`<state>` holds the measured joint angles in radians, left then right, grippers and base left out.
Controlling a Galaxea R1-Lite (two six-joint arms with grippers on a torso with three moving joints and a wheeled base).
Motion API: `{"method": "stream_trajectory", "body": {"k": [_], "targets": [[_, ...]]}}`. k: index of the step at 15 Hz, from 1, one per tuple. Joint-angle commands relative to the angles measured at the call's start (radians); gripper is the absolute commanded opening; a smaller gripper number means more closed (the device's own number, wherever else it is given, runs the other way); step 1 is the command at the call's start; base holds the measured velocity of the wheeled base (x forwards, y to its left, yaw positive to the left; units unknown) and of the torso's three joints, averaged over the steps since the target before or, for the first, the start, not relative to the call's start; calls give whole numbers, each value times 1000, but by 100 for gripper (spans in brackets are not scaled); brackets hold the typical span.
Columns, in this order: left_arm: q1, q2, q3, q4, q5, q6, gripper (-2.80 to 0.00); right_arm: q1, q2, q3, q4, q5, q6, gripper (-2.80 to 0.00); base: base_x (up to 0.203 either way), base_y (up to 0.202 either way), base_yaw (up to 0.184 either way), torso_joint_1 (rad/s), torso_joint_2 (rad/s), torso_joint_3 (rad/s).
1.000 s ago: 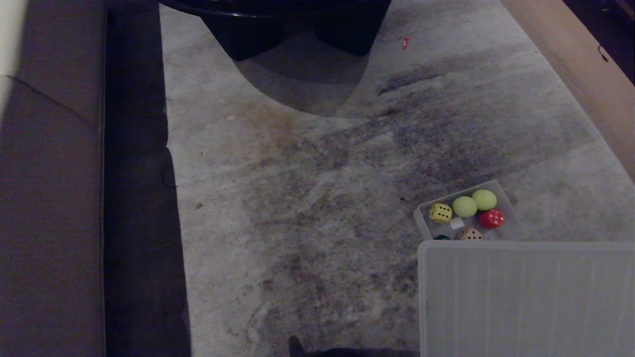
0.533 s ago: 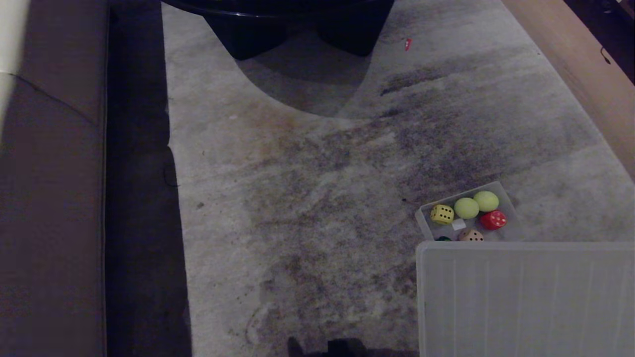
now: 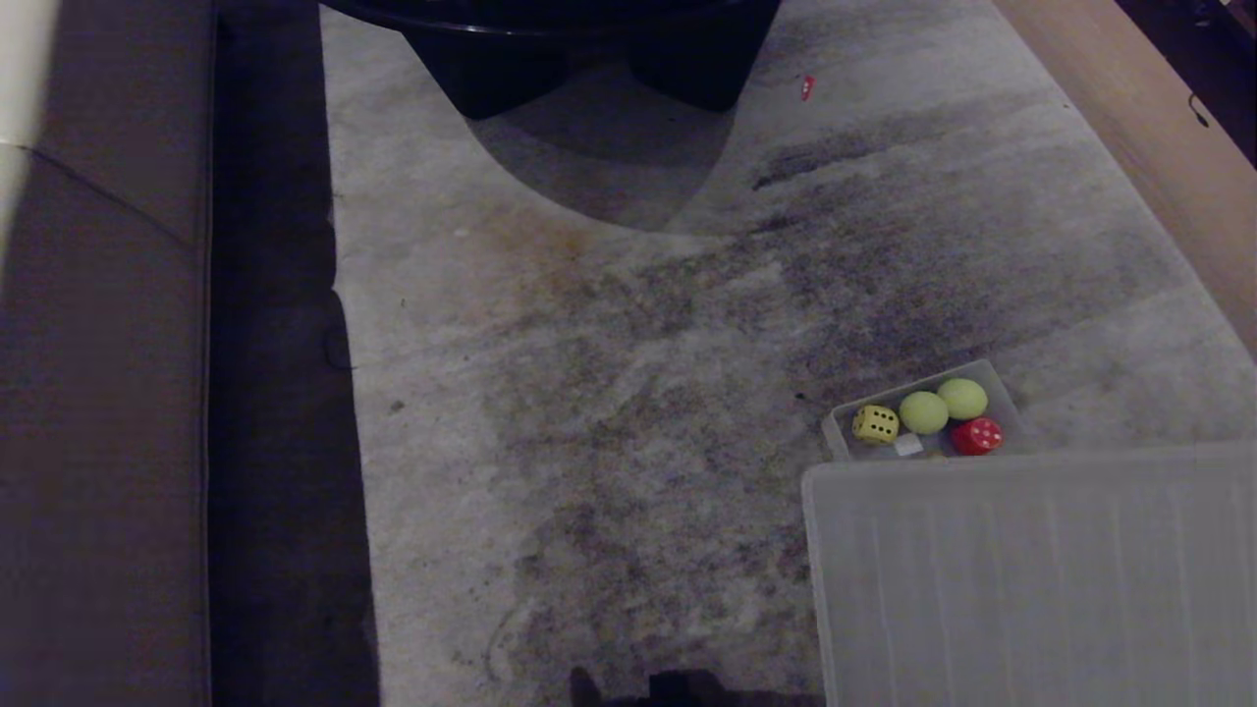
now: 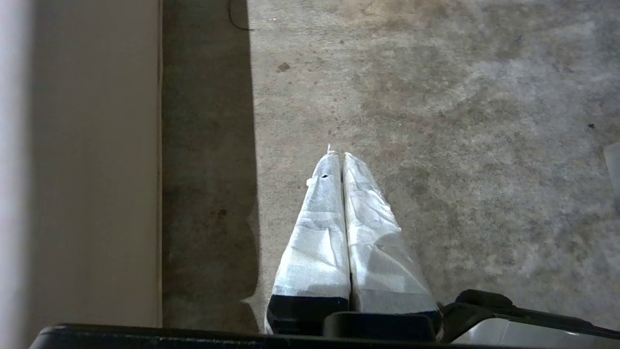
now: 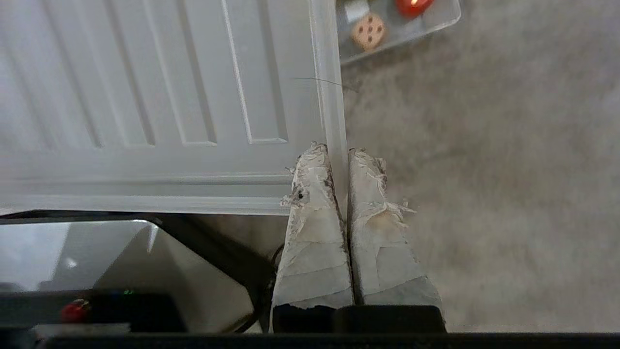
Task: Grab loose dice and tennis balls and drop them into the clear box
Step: Close the lid
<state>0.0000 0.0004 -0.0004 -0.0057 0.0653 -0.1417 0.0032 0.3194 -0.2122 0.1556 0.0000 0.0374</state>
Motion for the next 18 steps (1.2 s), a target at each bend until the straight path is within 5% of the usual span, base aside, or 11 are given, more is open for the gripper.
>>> {"method": "stream_trajectory", "body": {"k": [1,10,18], "targets": [[0,0,0,0,1,-1,-280,0,319,-49,-86,0,10,-280,0,0,0,0,0,0],[0,0,0,0,1,-1,-280,-90,1262,-254,-700,8,28,-280,0,0,0,0,0,0],[0,-1,0,0,1,-1,-280,-366,1646,-512,-807,352,-138,-280,0,0,0,0,0,0]]}}
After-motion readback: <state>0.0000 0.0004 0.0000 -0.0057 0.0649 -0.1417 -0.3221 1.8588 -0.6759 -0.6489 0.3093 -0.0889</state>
